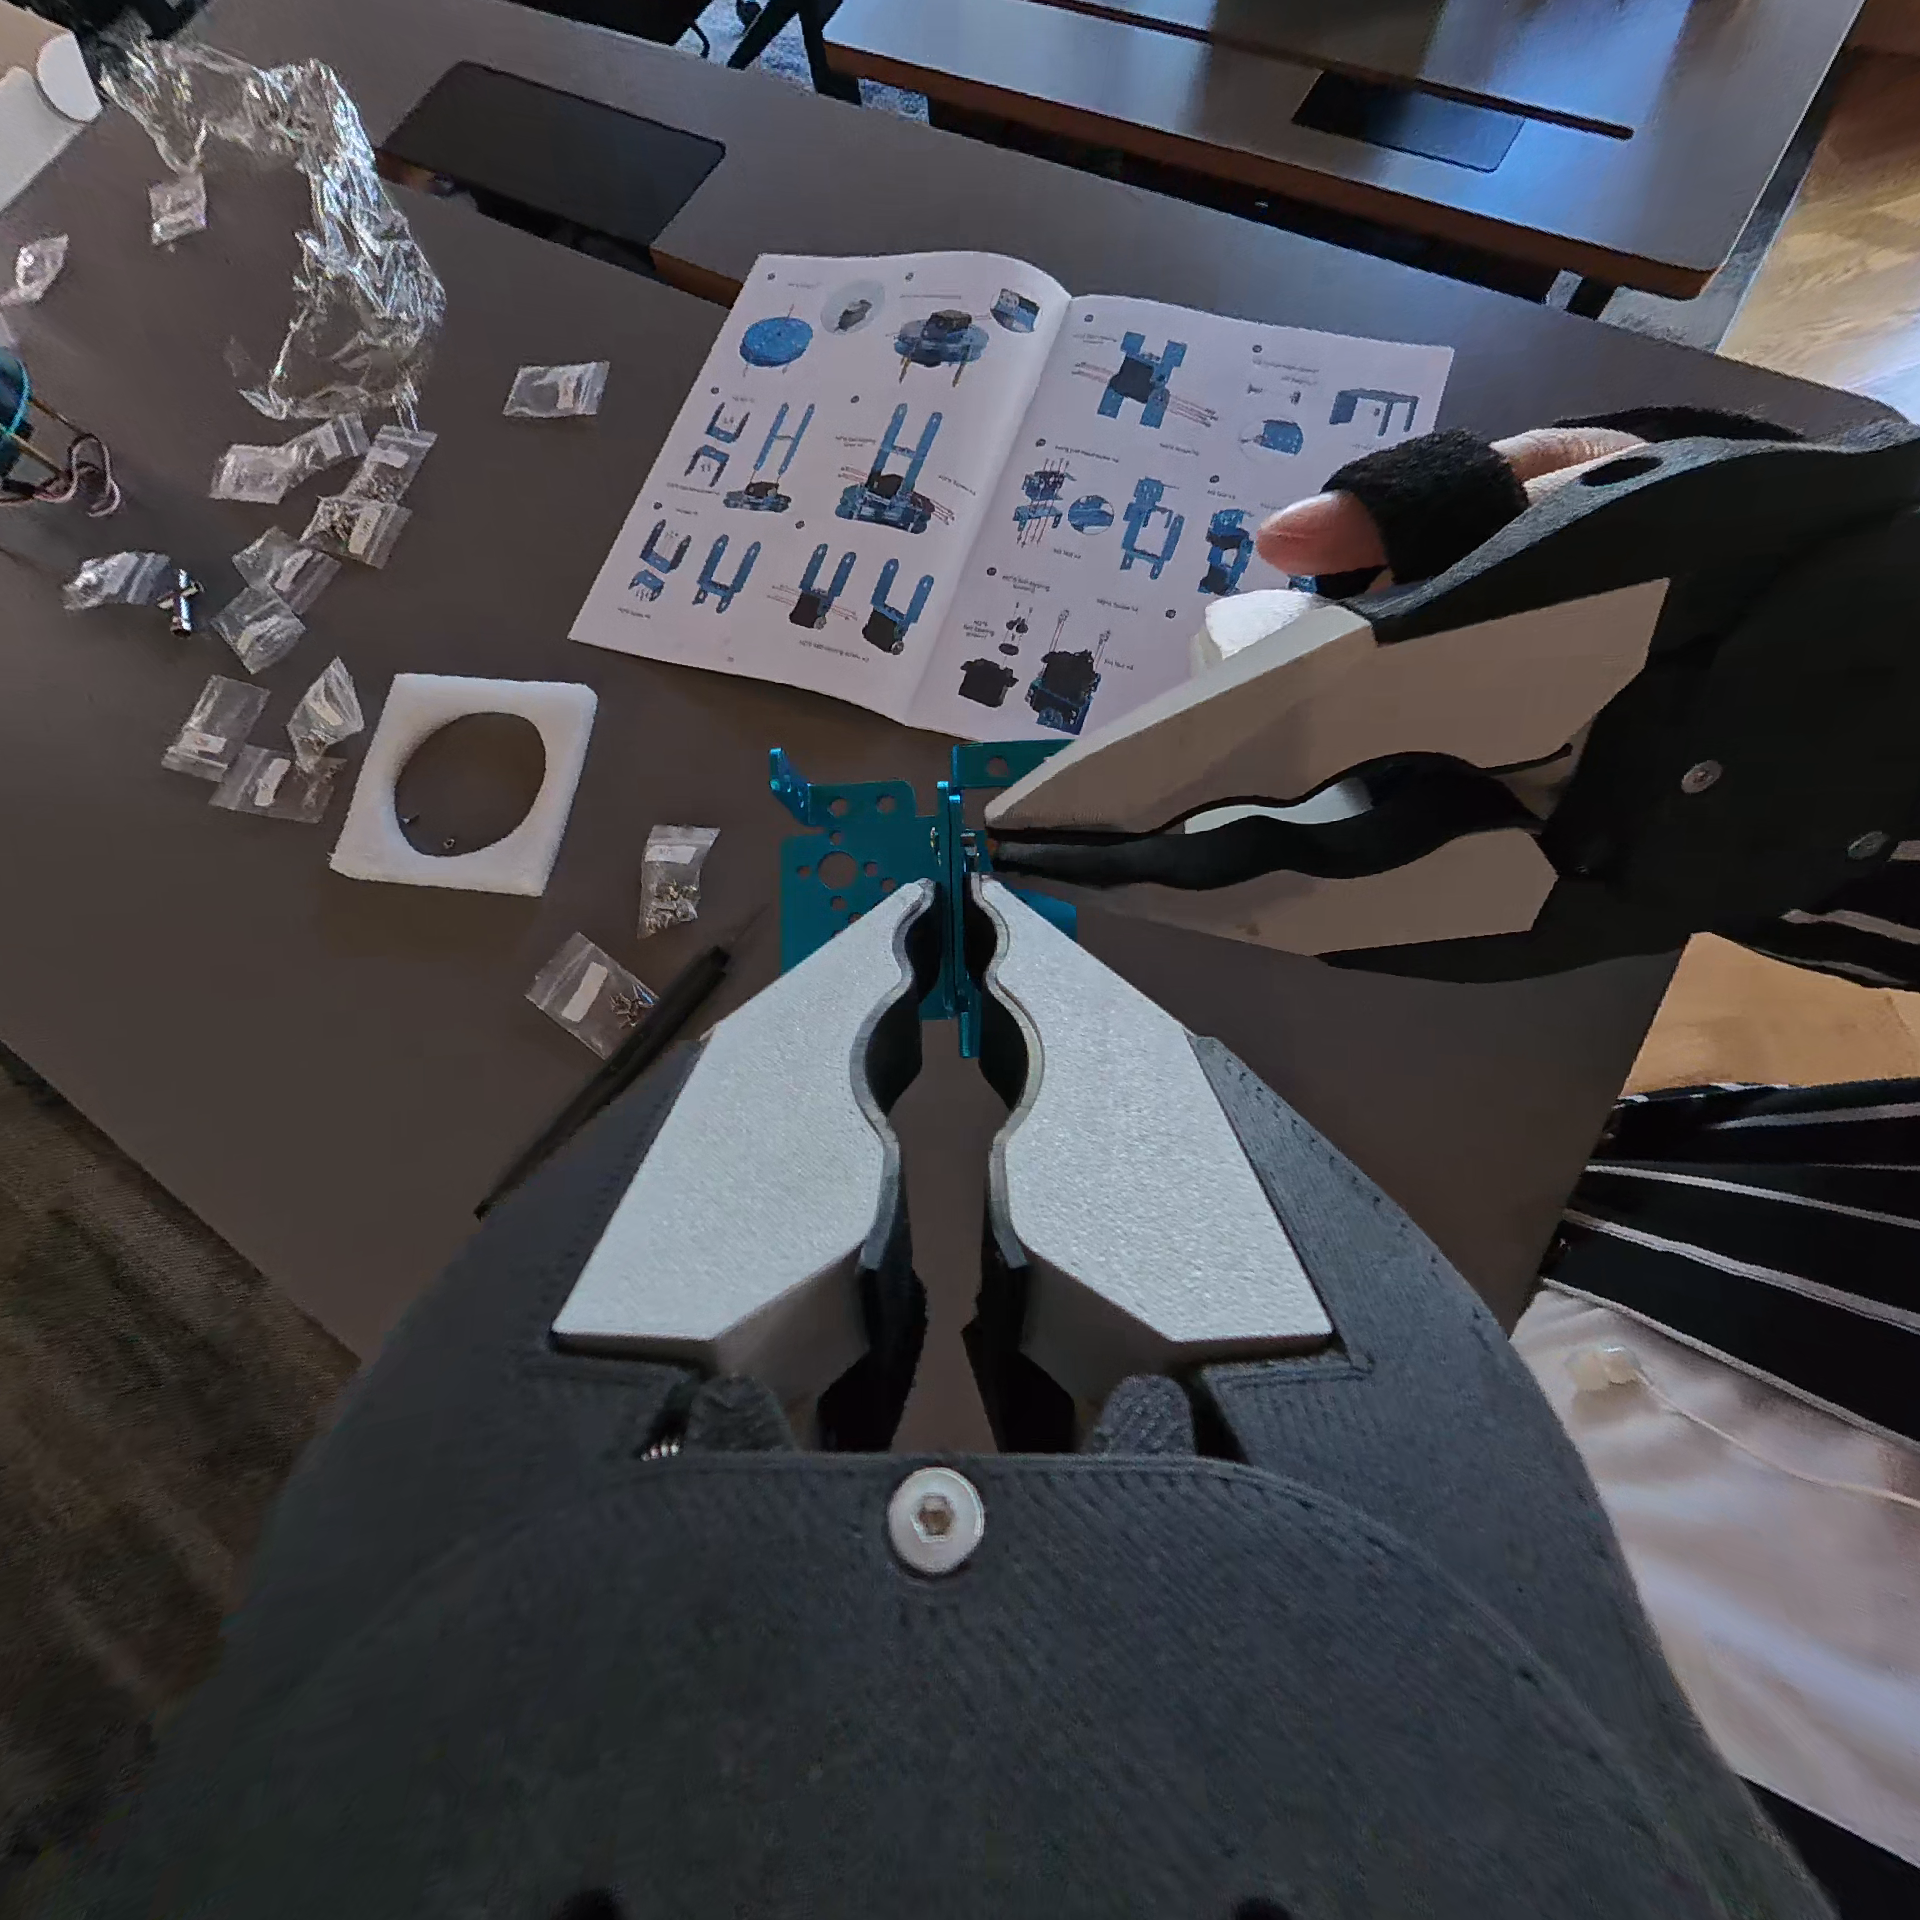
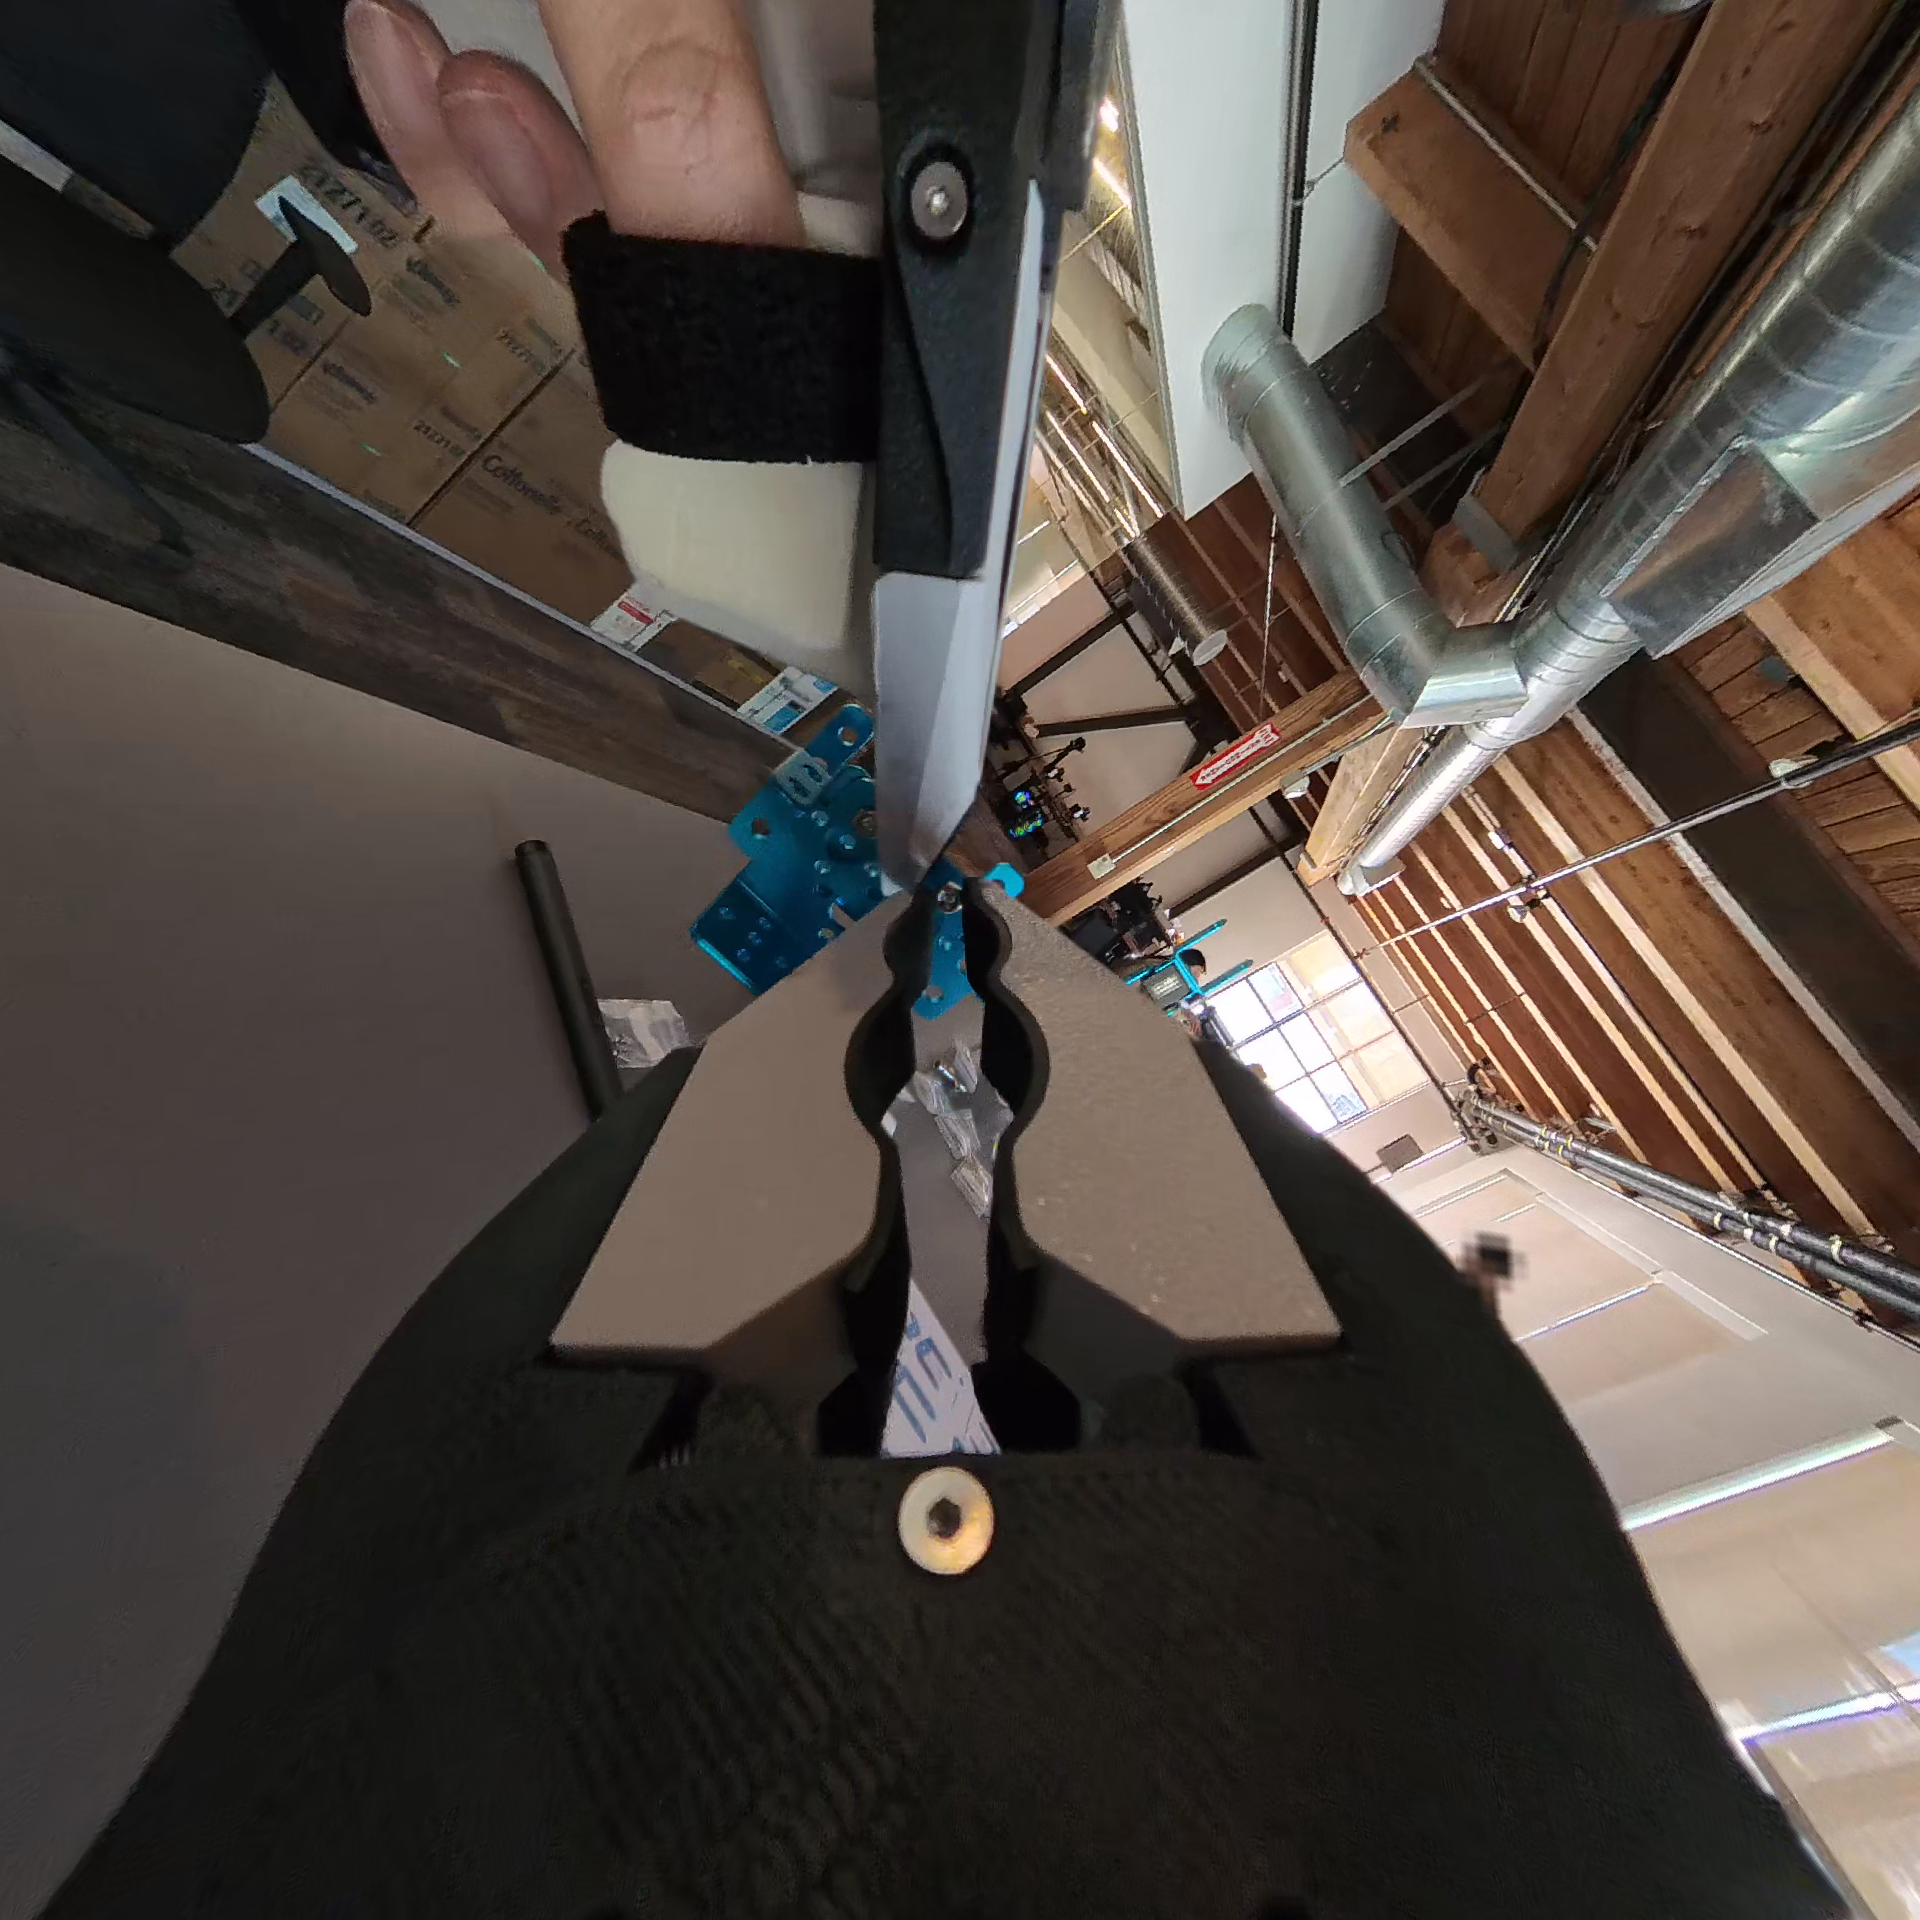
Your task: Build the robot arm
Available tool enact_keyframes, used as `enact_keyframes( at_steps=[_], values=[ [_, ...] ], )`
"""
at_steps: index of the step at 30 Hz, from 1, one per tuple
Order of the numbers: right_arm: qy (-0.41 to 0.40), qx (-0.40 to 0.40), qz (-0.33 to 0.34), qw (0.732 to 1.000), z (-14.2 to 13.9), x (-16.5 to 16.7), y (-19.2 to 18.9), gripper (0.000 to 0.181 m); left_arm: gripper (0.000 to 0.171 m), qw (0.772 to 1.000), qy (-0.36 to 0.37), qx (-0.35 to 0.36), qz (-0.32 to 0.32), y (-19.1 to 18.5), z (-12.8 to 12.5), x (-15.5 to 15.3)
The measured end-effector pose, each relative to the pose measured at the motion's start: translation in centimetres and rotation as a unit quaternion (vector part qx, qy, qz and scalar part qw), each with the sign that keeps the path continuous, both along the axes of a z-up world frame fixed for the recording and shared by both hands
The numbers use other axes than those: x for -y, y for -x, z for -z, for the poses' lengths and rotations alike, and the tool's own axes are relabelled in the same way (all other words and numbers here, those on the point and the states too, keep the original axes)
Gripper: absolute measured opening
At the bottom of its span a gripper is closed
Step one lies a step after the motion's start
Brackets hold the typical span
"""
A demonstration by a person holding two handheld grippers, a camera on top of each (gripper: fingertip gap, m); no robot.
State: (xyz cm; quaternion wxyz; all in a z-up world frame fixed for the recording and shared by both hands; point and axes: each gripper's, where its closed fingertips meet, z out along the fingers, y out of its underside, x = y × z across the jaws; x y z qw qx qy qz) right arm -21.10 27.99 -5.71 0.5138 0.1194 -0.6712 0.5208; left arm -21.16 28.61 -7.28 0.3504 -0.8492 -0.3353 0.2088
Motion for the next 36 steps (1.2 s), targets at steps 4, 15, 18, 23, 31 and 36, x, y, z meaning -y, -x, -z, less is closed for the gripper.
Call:
enact_keyframes(
  at_steps=[4, 15, 18, 23, 31, 36],
  values=[
    [0.009, -0.009, 0.004, 1.0, -0.8, -0.4, 0.1, 0.005, 0.002, 1.0, 0.016, -0.018, 0.007, -0.1, -1.0, -0.4],
    [0.022, -0.034, 0.006, 0.999, -2.0, -1.5, -0.4, 0.004, 0.002, 0.998, 0.039, -0.037, 0.017, -0.4, -2.0, -1.4],
    [0.021, -0.042, 0.006, 0.999, -2.0, -1.6, -0.5, 0.004, 0.002, 0.998, 0.041, -0.038, 0.018, -0.5, -2.1, -1.5],
    [0.02, -0.05, 0.008, 0.998, -2.1, -1.8, -0.7, 0.004, 0.002, 0.998, 0.044, -0.037, 0.023, -0.7, -2.0, -1.8],
    [0.029, -0.027, 0.007, 0.999, -2.1, -2.0, -0.6, 0.004, 0.002, 0.998, 0.047, -0.043, 0.026, -0.7, -2.0, -1.9],
    [0.058, -0.006, 0.004, 0.998, -2.3, -2.2, -0.5, 0.004, 0.002, 0.997, 0.044, -0.054, 0.024, -0.6, -2.3, -2.1]
  ],
)
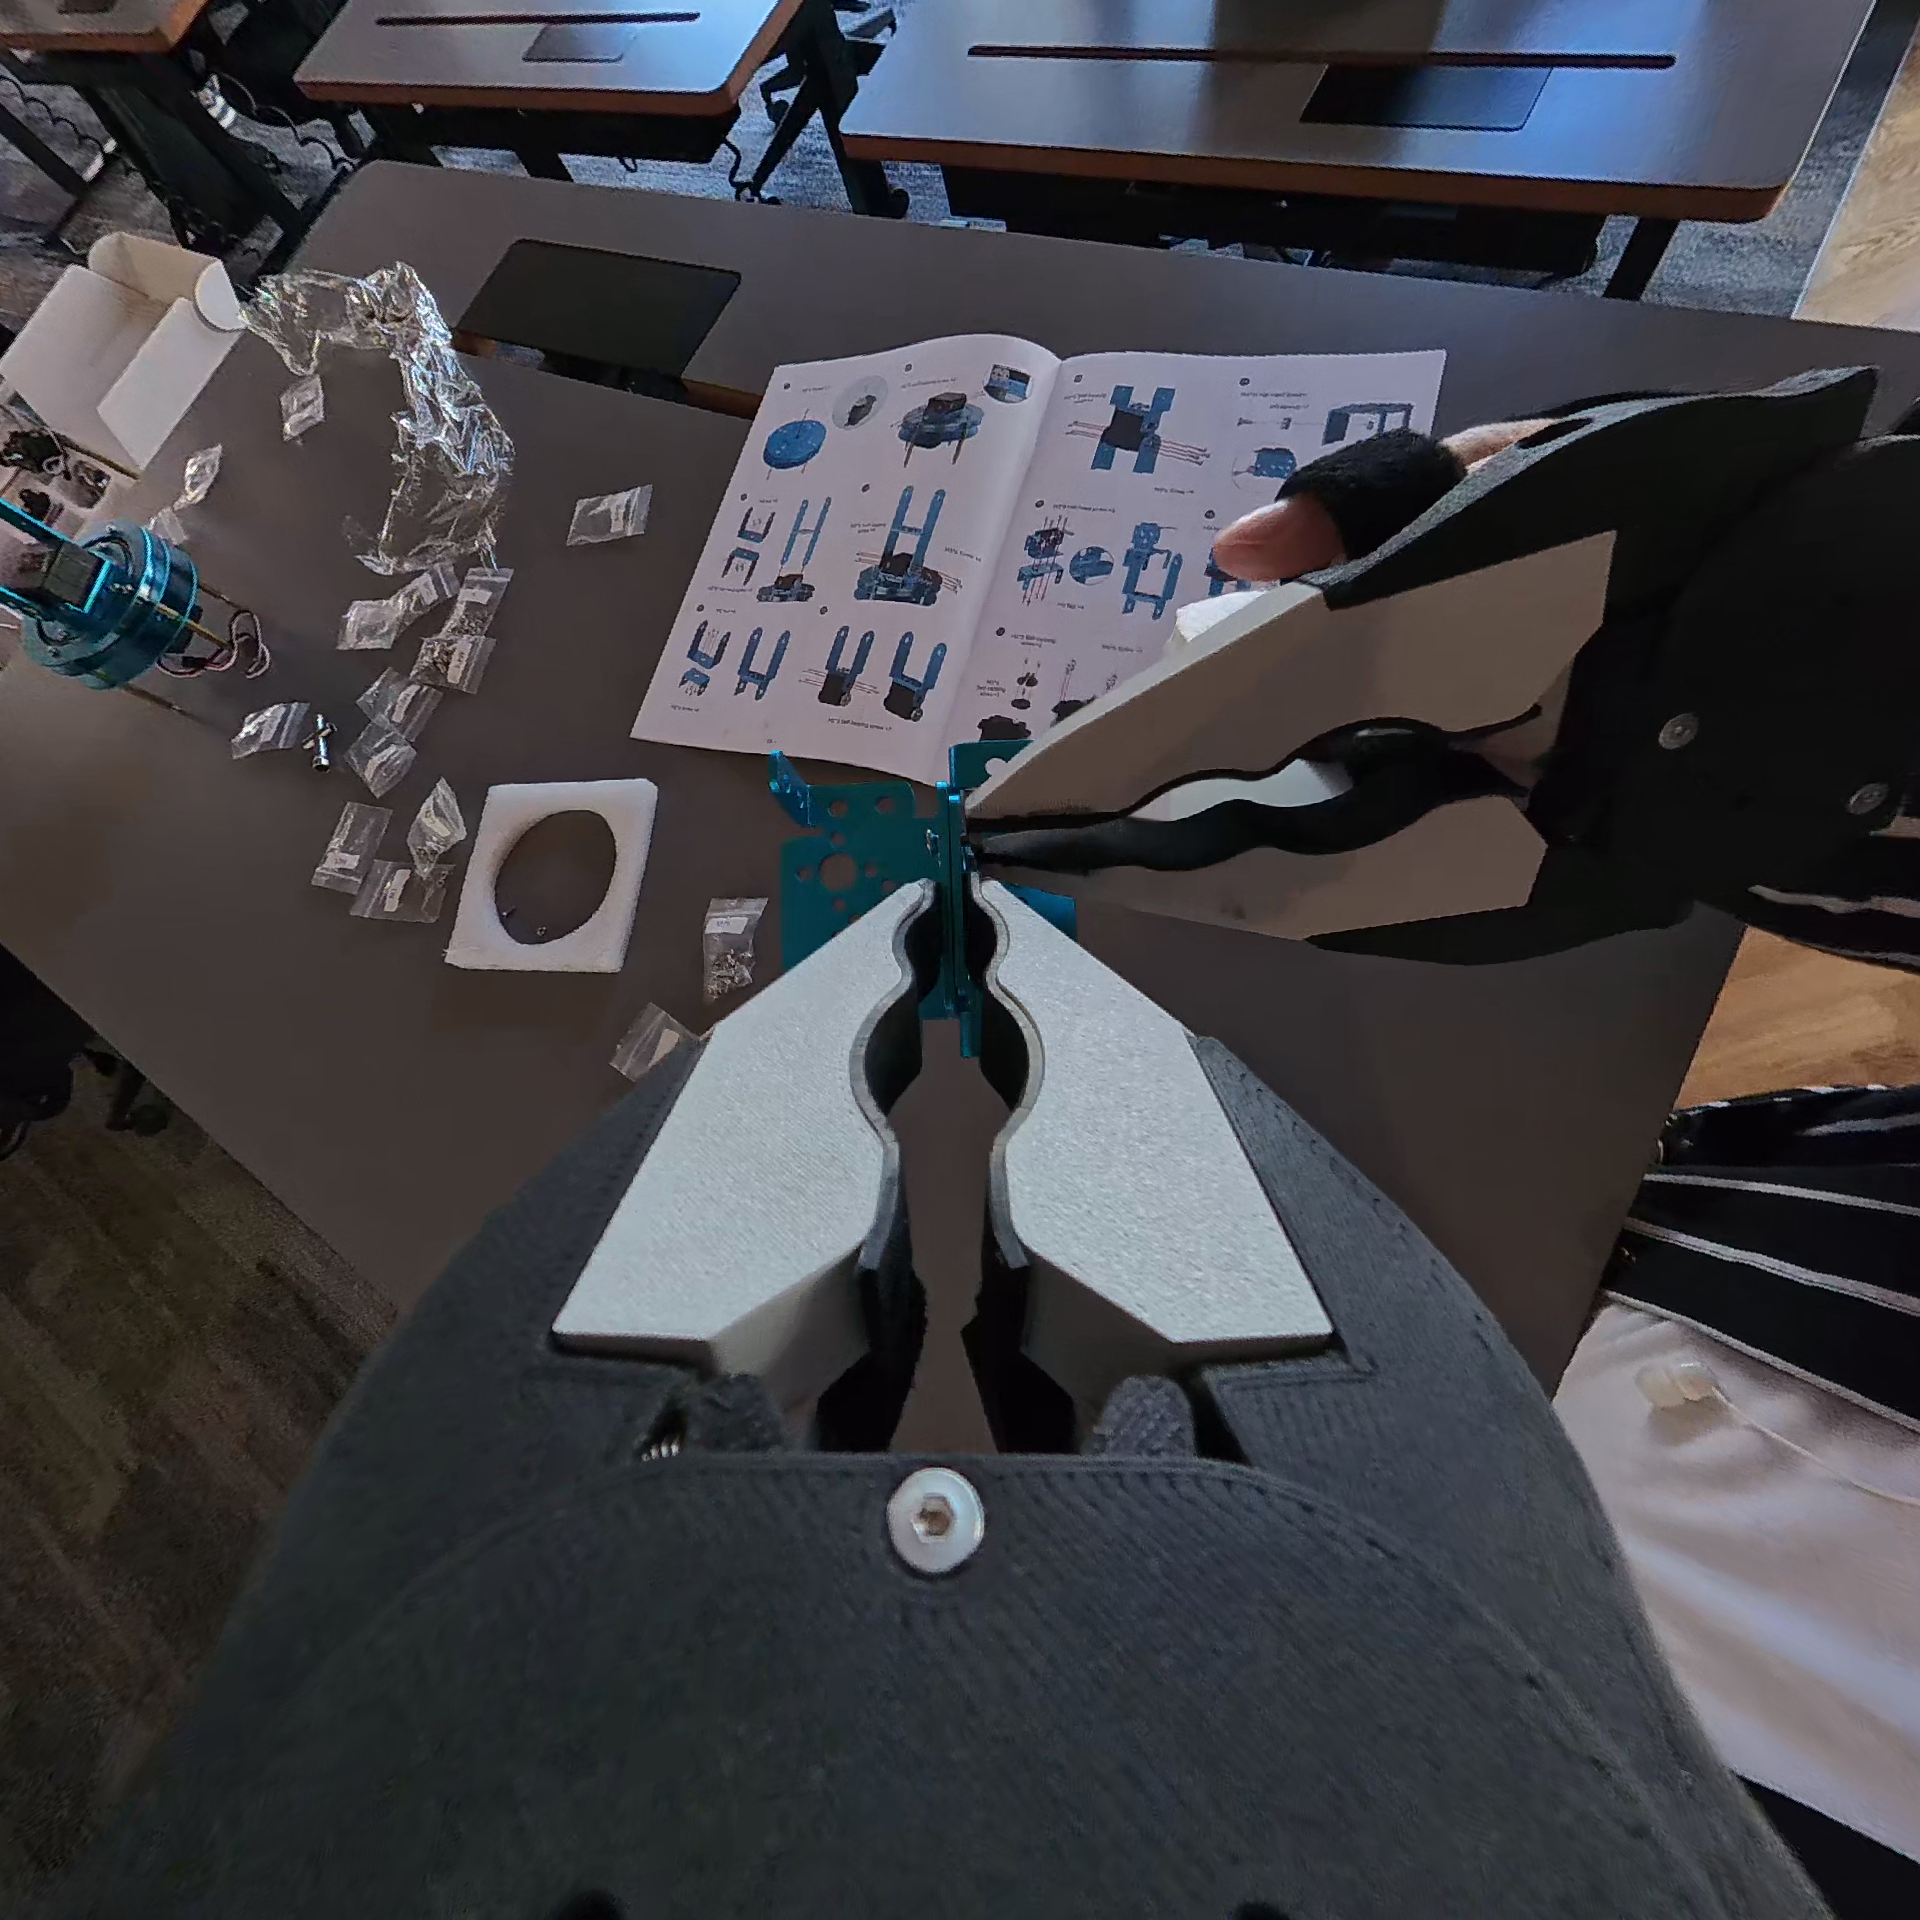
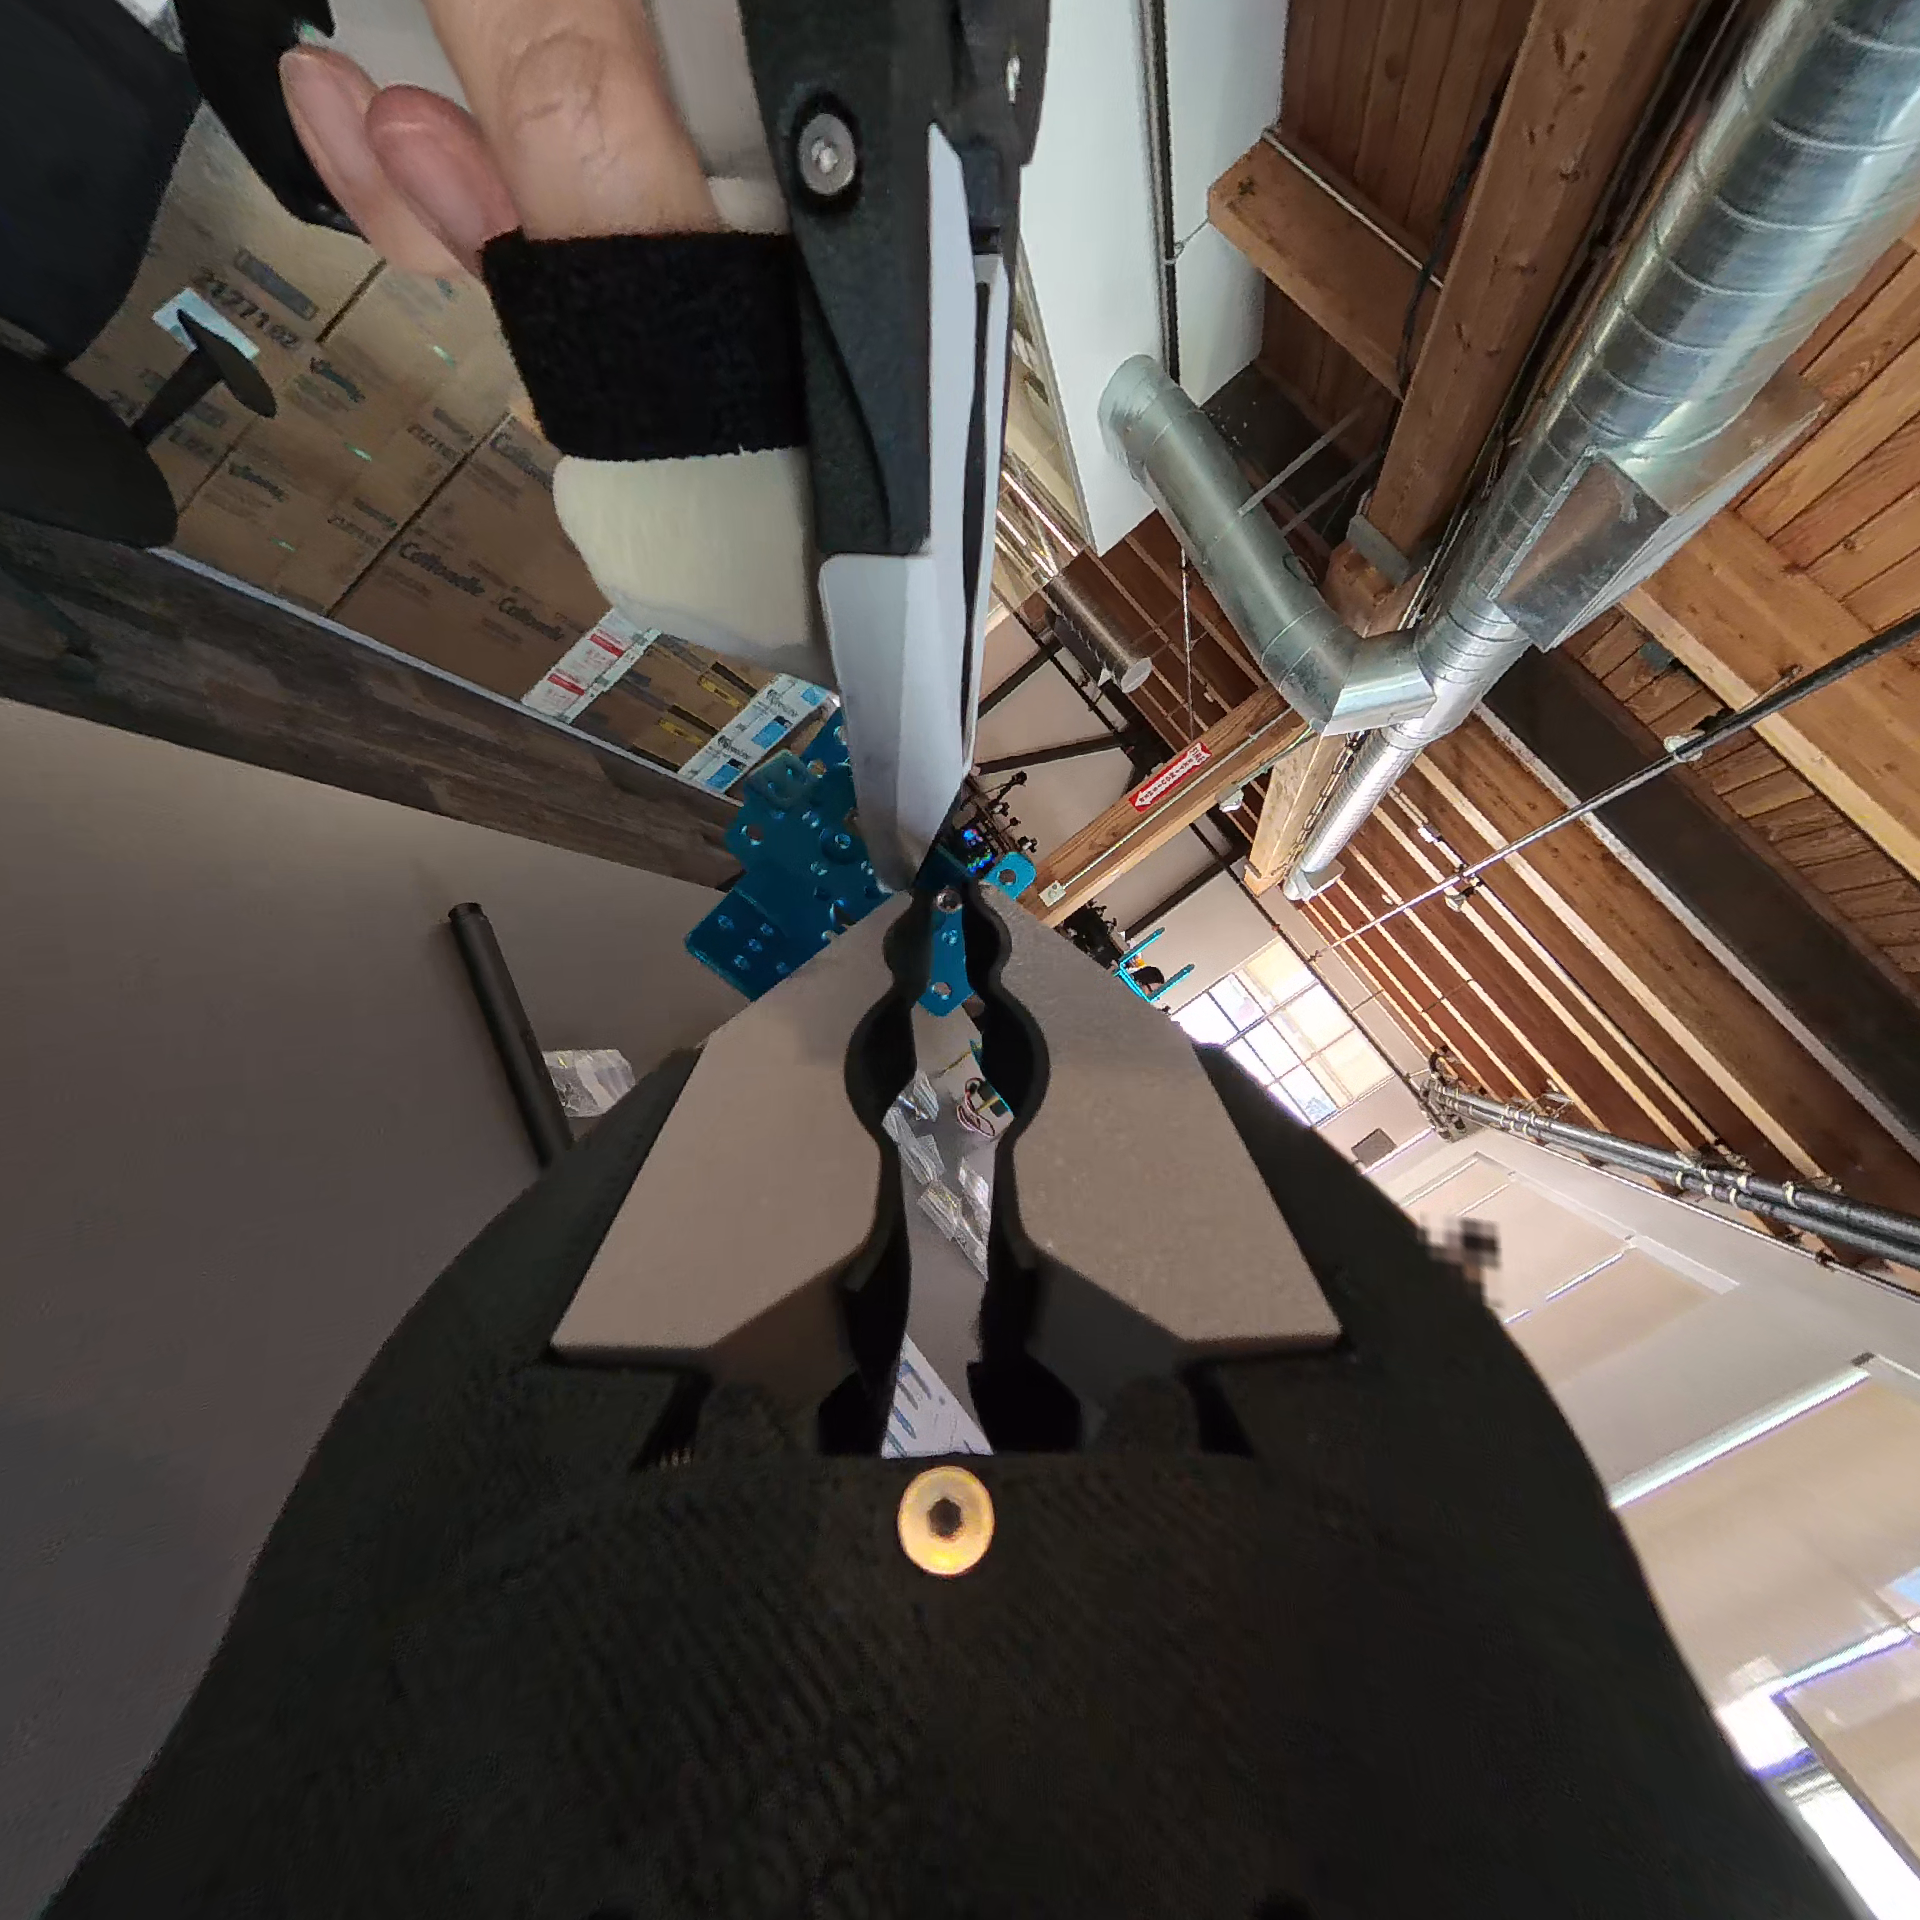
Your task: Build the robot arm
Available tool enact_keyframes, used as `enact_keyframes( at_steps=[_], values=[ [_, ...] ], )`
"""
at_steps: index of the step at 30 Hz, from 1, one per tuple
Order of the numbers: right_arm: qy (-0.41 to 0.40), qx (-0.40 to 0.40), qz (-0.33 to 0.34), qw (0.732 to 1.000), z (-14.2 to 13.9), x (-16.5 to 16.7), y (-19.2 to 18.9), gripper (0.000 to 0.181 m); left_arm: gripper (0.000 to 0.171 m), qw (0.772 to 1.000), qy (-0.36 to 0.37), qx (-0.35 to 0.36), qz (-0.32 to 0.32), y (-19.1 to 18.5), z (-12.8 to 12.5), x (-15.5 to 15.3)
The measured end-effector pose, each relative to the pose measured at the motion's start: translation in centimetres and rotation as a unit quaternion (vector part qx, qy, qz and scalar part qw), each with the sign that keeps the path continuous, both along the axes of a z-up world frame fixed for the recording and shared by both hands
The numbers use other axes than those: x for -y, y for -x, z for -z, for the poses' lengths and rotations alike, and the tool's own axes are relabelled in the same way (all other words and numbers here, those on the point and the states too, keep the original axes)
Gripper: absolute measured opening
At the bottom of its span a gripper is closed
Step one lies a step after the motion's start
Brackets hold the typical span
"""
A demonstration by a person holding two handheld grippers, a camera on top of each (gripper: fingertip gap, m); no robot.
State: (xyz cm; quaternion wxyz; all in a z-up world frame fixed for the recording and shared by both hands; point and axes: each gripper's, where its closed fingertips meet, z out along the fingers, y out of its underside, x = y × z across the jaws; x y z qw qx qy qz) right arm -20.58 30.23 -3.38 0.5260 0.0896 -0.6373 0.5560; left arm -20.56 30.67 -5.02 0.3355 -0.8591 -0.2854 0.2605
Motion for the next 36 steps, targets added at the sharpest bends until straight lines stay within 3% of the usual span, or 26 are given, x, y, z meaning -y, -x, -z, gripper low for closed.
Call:
enact_keyframes(
  at_steps=[11, 20, 25, 28, 32, 36],
  values=[
    [0.06, 0.03, -0.007, 0.998, 0.3, -0.5, 0.3, 0.004, 0.002, 0.999, 0.004, -0.034, -0.013, 0.1, 0.3, -0.4],
    [0.067, 0.061, -0.021, 0.996, 4.0, -0.1, 0.1, 0.004, 0.002, 0.998, 0.035, -0.053, -0.03, 0.8, 4.1, 0.4],
    [0.069, 0.101, -0.022, 0.992, 6.8, -0.3, 0.3, 0.004, 0.002, 0.992, 0.088, -0.083, -0.031, 1.4, 7.6, 2.2],
    [0.063, 0.169, -0.033, 0.983, 9.0, 0.0, 1.3, 0.004, 0.002, 0.988, 0.119, -0.095, -0.021, 1.4, 10.6, 3.2],
    [0.062, 0.287, -0.104, 0.95, 12.0, 1.5, 1.0, 0.004, 0.003, 0.99, 0.128, -0.054, -0.027, 0.9, 15.5, 4.4],
    [0.018, 0.379, -0.114, 0.918, 16.0, 2.3, 1.1, 0.004, 0.003, 0.991, 0.123, -0.014, -0.044, 0.2, 19.3, 5.5]
  ],
)
